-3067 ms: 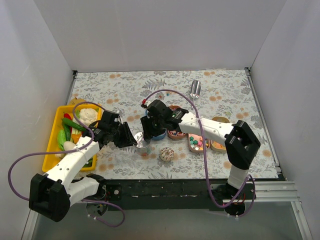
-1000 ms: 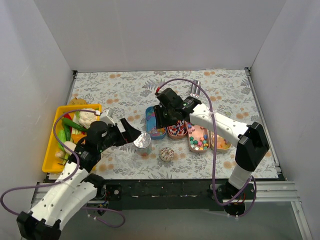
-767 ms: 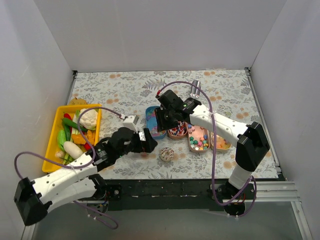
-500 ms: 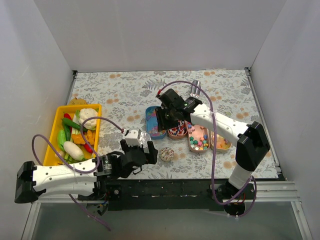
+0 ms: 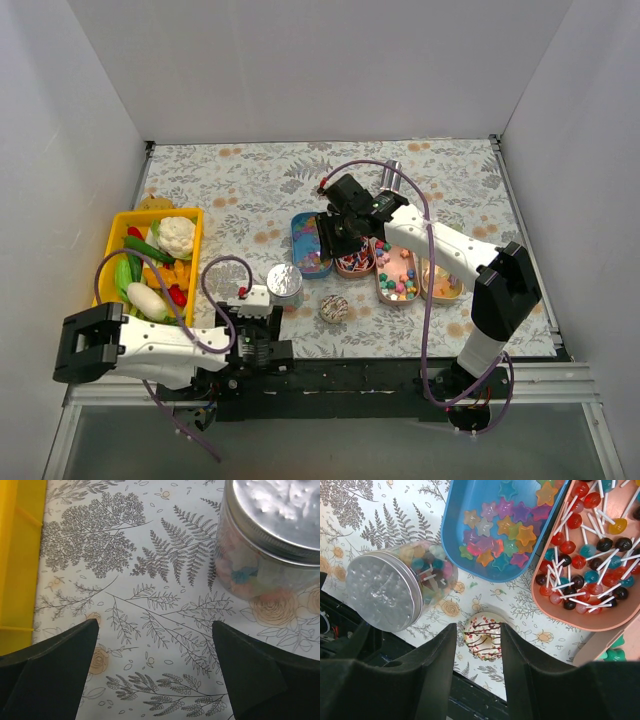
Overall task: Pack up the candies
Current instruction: Screw the bottle lid onto the packing bottle.
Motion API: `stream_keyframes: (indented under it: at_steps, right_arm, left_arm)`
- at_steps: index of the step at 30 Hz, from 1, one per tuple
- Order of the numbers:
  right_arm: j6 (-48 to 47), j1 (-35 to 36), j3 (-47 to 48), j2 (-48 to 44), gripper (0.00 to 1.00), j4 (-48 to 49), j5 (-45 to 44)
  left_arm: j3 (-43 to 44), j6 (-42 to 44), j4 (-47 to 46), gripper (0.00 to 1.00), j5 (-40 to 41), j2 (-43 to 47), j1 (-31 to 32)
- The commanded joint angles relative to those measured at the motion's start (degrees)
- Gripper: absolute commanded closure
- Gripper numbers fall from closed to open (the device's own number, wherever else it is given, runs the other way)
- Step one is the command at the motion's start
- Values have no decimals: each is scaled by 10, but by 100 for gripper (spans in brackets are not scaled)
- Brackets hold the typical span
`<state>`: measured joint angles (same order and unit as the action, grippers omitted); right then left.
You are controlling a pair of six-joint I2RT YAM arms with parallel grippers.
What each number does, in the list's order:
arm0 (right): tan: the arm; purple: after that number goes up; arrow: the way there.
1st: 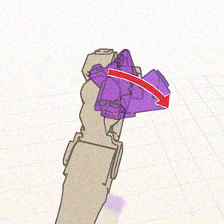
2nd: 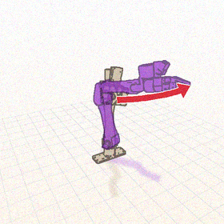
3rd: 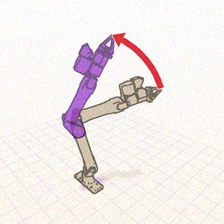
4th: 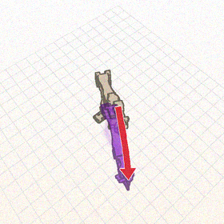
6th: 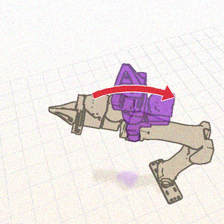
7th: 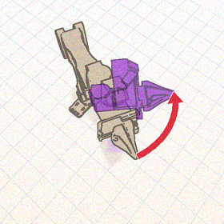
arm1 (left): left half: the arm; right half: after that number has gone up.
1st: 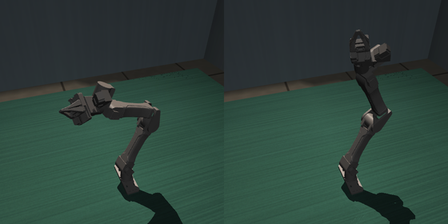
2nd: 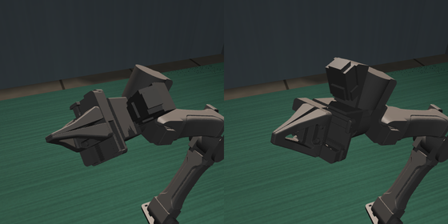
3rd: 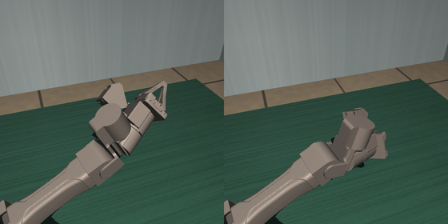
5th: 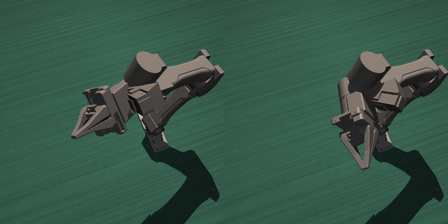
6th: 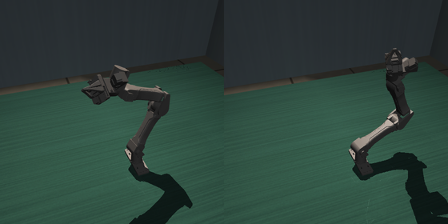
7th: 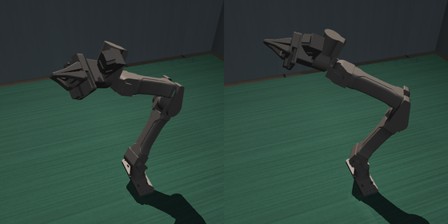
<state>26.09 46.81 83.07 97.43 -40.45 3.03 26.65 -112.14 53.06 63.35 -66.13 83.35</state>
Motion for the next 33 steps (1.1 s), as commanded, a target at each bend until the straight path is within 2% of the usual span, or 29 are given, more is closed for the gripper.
stream_keyframes:
  at_steps: [1, 2, 3, 4, 5, 6, 8, 11, 16, 19, 22, 33]
  right_arm:
    - [-18, -4, 17, -4, 53, -16, 13]
    - [-20, -4, 17, -2, 53, -17, 15]
    - [-21, -4, 18, -2, 53, -18, 15]
    - [-22, -6, 18, -1, 53, -18, 16]
    - [-22, -6, 18, -1, 53, -17, 20]
    - [-23, -7, 17, -1, 53, -17, 21]
    - [-24, -8, 14, -2, 53, -17, 23]
    - [-24, -10, 2, -7, 53, -16, 24]
    - [-28, -13, -10, -14, 53, -16, 27]
    - [-31, -15, -12, -17, 53, -18, 27]
    - [-37, -17, -12, -19, 53, -17, 33]
    - [-60, -18, 52, 19, 55, -2, 108]
  left_arm:
    - [-63, -114, -208, 2, 45, 130, 1]
    - [-106, -56, -272, 2, 8, 163, 1]
    - [-132, 90, -343, 2, -21, 193, 1]
    - [-155, 131, -454, 2, -41, 221, -1]
    - [-175, 154, -484, 2, -68, 271, -5]
    - [-204, 160, -495, 2, -75, 288, -8]
    - [-209, 155, -482, 2, -77, 303, -20]
    - [-205, 227, -557, 2, -89, 273, -40]
    - [-194, 343, -704, 2, -175, 135, -117]
    - [-178, 386, -765, 2, -176, 74, -143]
    - [-182, 438, -839, 2, -189, 53, -158]
    - [-176, 543, -929, 2, -197, -40, -165]
